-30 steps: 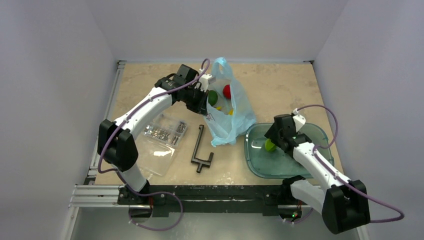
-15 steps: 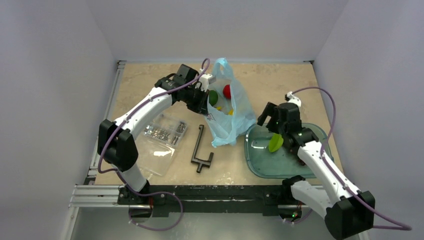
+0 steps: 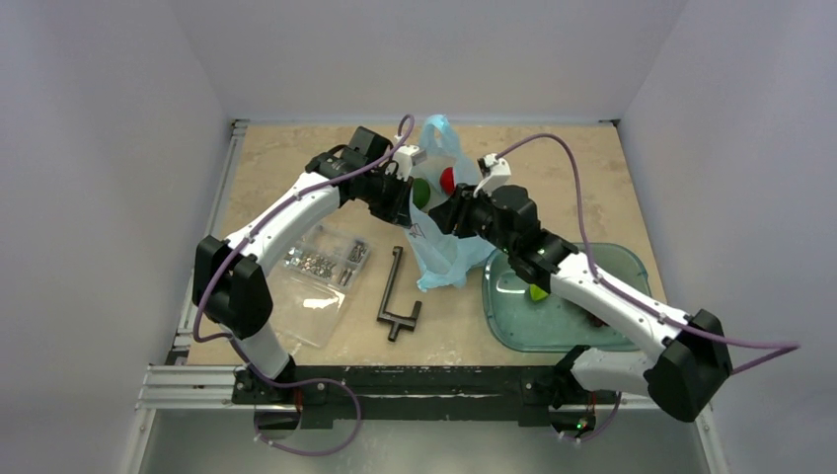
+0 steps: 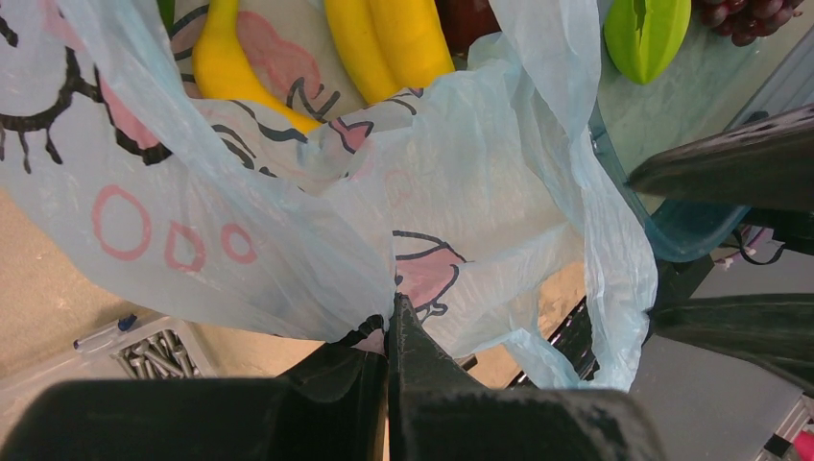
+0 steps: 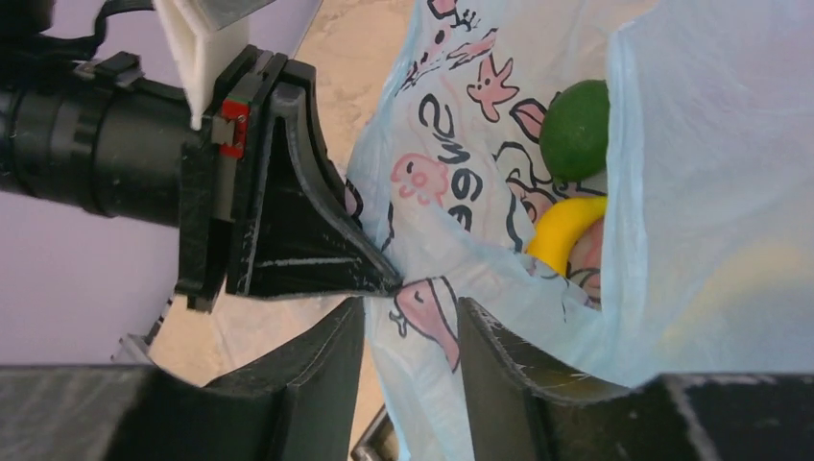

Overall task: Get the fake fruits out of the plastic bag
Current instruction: Take out the fake fruit from the plastic bag.

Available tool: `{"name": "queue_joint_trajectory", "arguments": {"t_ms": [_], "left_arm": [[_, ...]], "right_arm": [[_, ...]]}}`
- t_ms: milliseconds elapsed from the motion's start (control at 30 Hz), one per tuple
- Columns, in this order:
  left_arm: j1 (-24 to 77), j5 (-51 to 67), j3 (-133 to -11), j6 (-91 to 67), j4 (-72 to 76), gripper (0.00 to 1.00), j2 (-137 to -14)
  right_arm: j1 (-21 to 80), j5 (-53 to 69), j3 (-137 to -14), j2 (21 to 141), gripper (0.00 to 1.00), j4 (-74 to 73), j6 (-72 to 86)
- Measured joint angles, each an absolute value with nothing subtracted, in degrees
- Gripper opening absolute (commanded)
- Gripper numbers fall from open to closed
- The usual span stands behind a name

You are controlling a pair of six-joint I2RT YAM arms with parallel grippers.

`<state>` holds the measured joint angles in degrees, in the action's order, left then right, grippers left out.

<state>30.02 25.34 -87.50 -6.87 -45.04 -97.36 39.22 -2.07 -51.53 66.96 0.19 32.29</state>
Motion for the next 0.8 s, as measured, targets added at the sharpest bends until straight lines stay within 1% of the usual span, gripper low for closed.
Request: {"name": "queue_joint_trajectory", "arguments": {"t_ms": [67, 167, 367, 800], "left_arm": [[30.0, 25.3, -87.5, -6.9, -45.0, 0.00, -97.4], [30.0, 25.3, -87.5, -6.9, -45.0, 0.00, -97.4], [30.0, 25.4, -87.5, -6.9, -44.8, 0.00, -97.4], [30.0, 26.5, -87.5, -7.7, -44.2, 0.00, -97.4]], "right_arm": [[39.7, -1.7, -51.8, 69.8, 0.32, 3.2, 33.0], [40.1, -2.0, -52.9, 74.3, 0.30, 5.2, 33.5], [40.1, -5.4, -57.8, 83.5, 0.28, 6.1, 32.1], [39.7, -23.9, -74.9, 105.9, 0.34, 3.1, 24.3]]}}
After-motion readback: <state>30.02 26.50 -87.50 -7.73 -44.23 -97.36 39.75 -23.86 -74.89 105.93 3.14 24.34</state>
